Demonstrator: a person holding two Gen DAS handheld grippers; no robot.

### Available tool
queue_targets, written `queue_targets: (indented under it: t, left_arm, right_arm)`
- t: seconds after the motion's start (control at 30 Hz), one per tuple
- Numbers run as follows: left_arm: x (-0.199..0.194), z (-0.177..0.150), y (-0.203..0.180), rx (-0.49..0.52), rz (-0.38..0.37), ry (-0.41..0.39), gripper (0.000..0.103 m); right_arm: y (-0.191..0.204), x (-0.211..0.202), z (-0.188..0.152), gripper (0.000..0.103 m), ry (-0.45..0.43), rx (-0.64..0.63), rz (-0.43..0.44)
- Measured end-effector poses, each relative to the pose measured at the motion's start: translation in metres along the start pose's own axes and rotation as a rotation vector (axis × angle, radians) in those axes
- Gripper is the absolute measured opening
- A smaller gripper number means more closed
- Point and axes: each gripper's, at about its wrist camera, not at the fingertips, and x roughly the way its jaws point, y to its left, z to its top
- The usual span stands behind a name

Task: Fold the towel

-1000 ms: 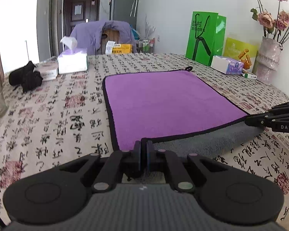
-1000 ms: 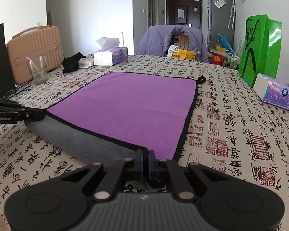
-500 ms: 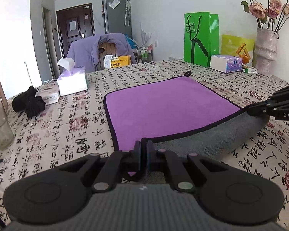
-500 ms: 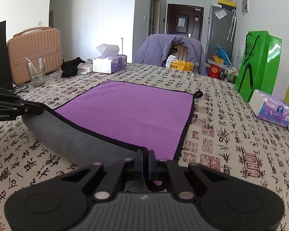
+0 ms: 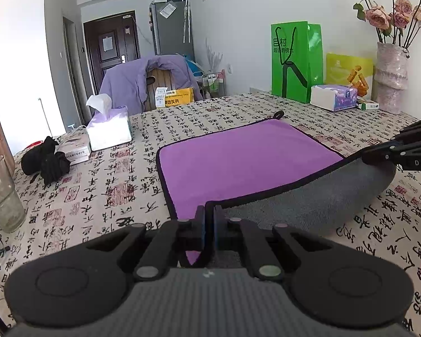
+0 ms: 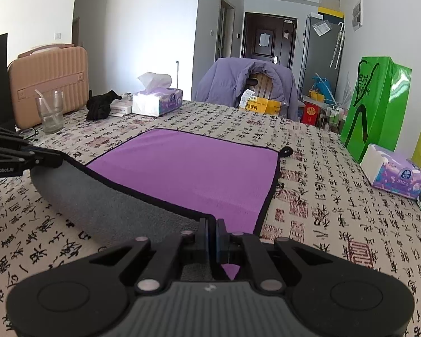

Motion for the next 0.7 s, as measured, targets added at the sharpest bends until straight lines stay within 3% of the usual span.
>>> queue_targets:
  t: [0.7]
  left_arm:
    - [0.011,0.013,0.005,0.020,0.019,-0.014,0.006]
  right_arm:
    - [-0.005,0.008,0.019,0.004,-0.018,-0.037,-0.007]
